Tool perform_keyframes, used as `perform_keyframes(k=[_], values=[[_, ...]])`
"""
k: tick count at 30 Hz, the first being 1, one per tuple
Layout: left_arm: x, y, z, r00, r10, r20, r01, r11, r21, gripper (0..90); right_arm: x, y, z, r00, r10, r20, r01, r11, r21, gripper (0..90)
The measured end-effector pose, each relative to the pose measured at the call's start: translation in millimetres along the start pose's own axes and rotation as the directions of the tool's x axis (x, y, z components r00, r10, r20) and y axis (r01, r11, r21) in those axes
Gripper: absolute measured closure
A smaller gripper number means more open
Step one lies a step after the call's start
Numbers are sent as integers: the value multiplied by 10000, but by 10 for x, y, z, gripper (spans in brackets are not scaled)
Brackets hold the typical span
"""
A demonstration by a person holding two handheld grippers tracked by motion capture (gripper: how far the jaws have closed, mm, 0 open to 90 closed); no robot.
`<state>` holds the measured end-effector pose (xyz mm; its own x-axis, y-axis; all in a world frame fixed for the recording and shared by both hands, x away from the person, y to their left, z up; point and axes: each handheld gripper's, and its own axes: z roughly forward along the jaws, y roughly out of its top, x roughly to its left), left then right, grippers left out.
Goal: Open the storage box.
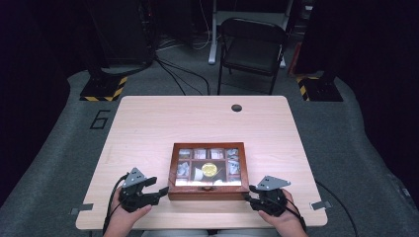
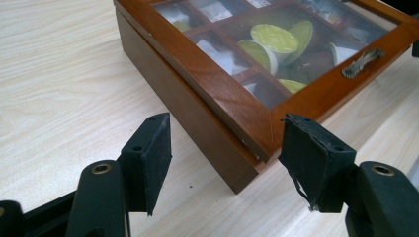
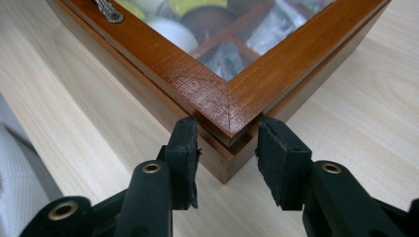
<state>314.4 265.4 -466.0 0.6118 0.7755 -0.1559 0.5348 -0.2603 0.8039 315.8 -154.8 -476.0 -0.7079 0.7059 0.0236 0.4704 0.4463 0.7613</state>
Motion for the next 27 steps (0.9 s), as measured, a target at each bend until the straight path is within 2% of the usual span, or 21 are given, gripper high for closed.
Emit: perform_keyframes(k=[1,5,9,11,15,19,23,27], values=[[0,6,-16,9999,114,77,-114,9999,27,364,-6,9,-19,10000,41,1,-41,9999,-165,611],[-33,9,-4,9994,164,297,-163,9999,-27,371,-16,45,-85,9997,248,30,-245,9965,-799,627],[-73,13,41,9981,466,412,-475,9987,205,404,-25,62,-106,9994,338,17,-334,9943,-1015,630],[-102,20,76,9977,486,466,-497,9985,233,424,-28,69,-109,9991,422,31,-417,9934,-1069,629],[-152,46,149,9969,691,371,-702,9971,306,461,-34,80,-116,9990,438,17,-433,9925,-1142,627],[-226,86,239,9937,1110,135,-1113,9935,255,482,-34,81,-116,9990,451,23,-445,9921,-1176,626],[-206,106,240,9961,876,-43,-876,9961,49,479,-45,81,-115,9986,519,-32,-519,9918,-1167,622],[-187,139,240,9951,981,-129,-980,9952,72,436,-57,89,-116,9983,571,-142,-585,9902,-1270,594]])
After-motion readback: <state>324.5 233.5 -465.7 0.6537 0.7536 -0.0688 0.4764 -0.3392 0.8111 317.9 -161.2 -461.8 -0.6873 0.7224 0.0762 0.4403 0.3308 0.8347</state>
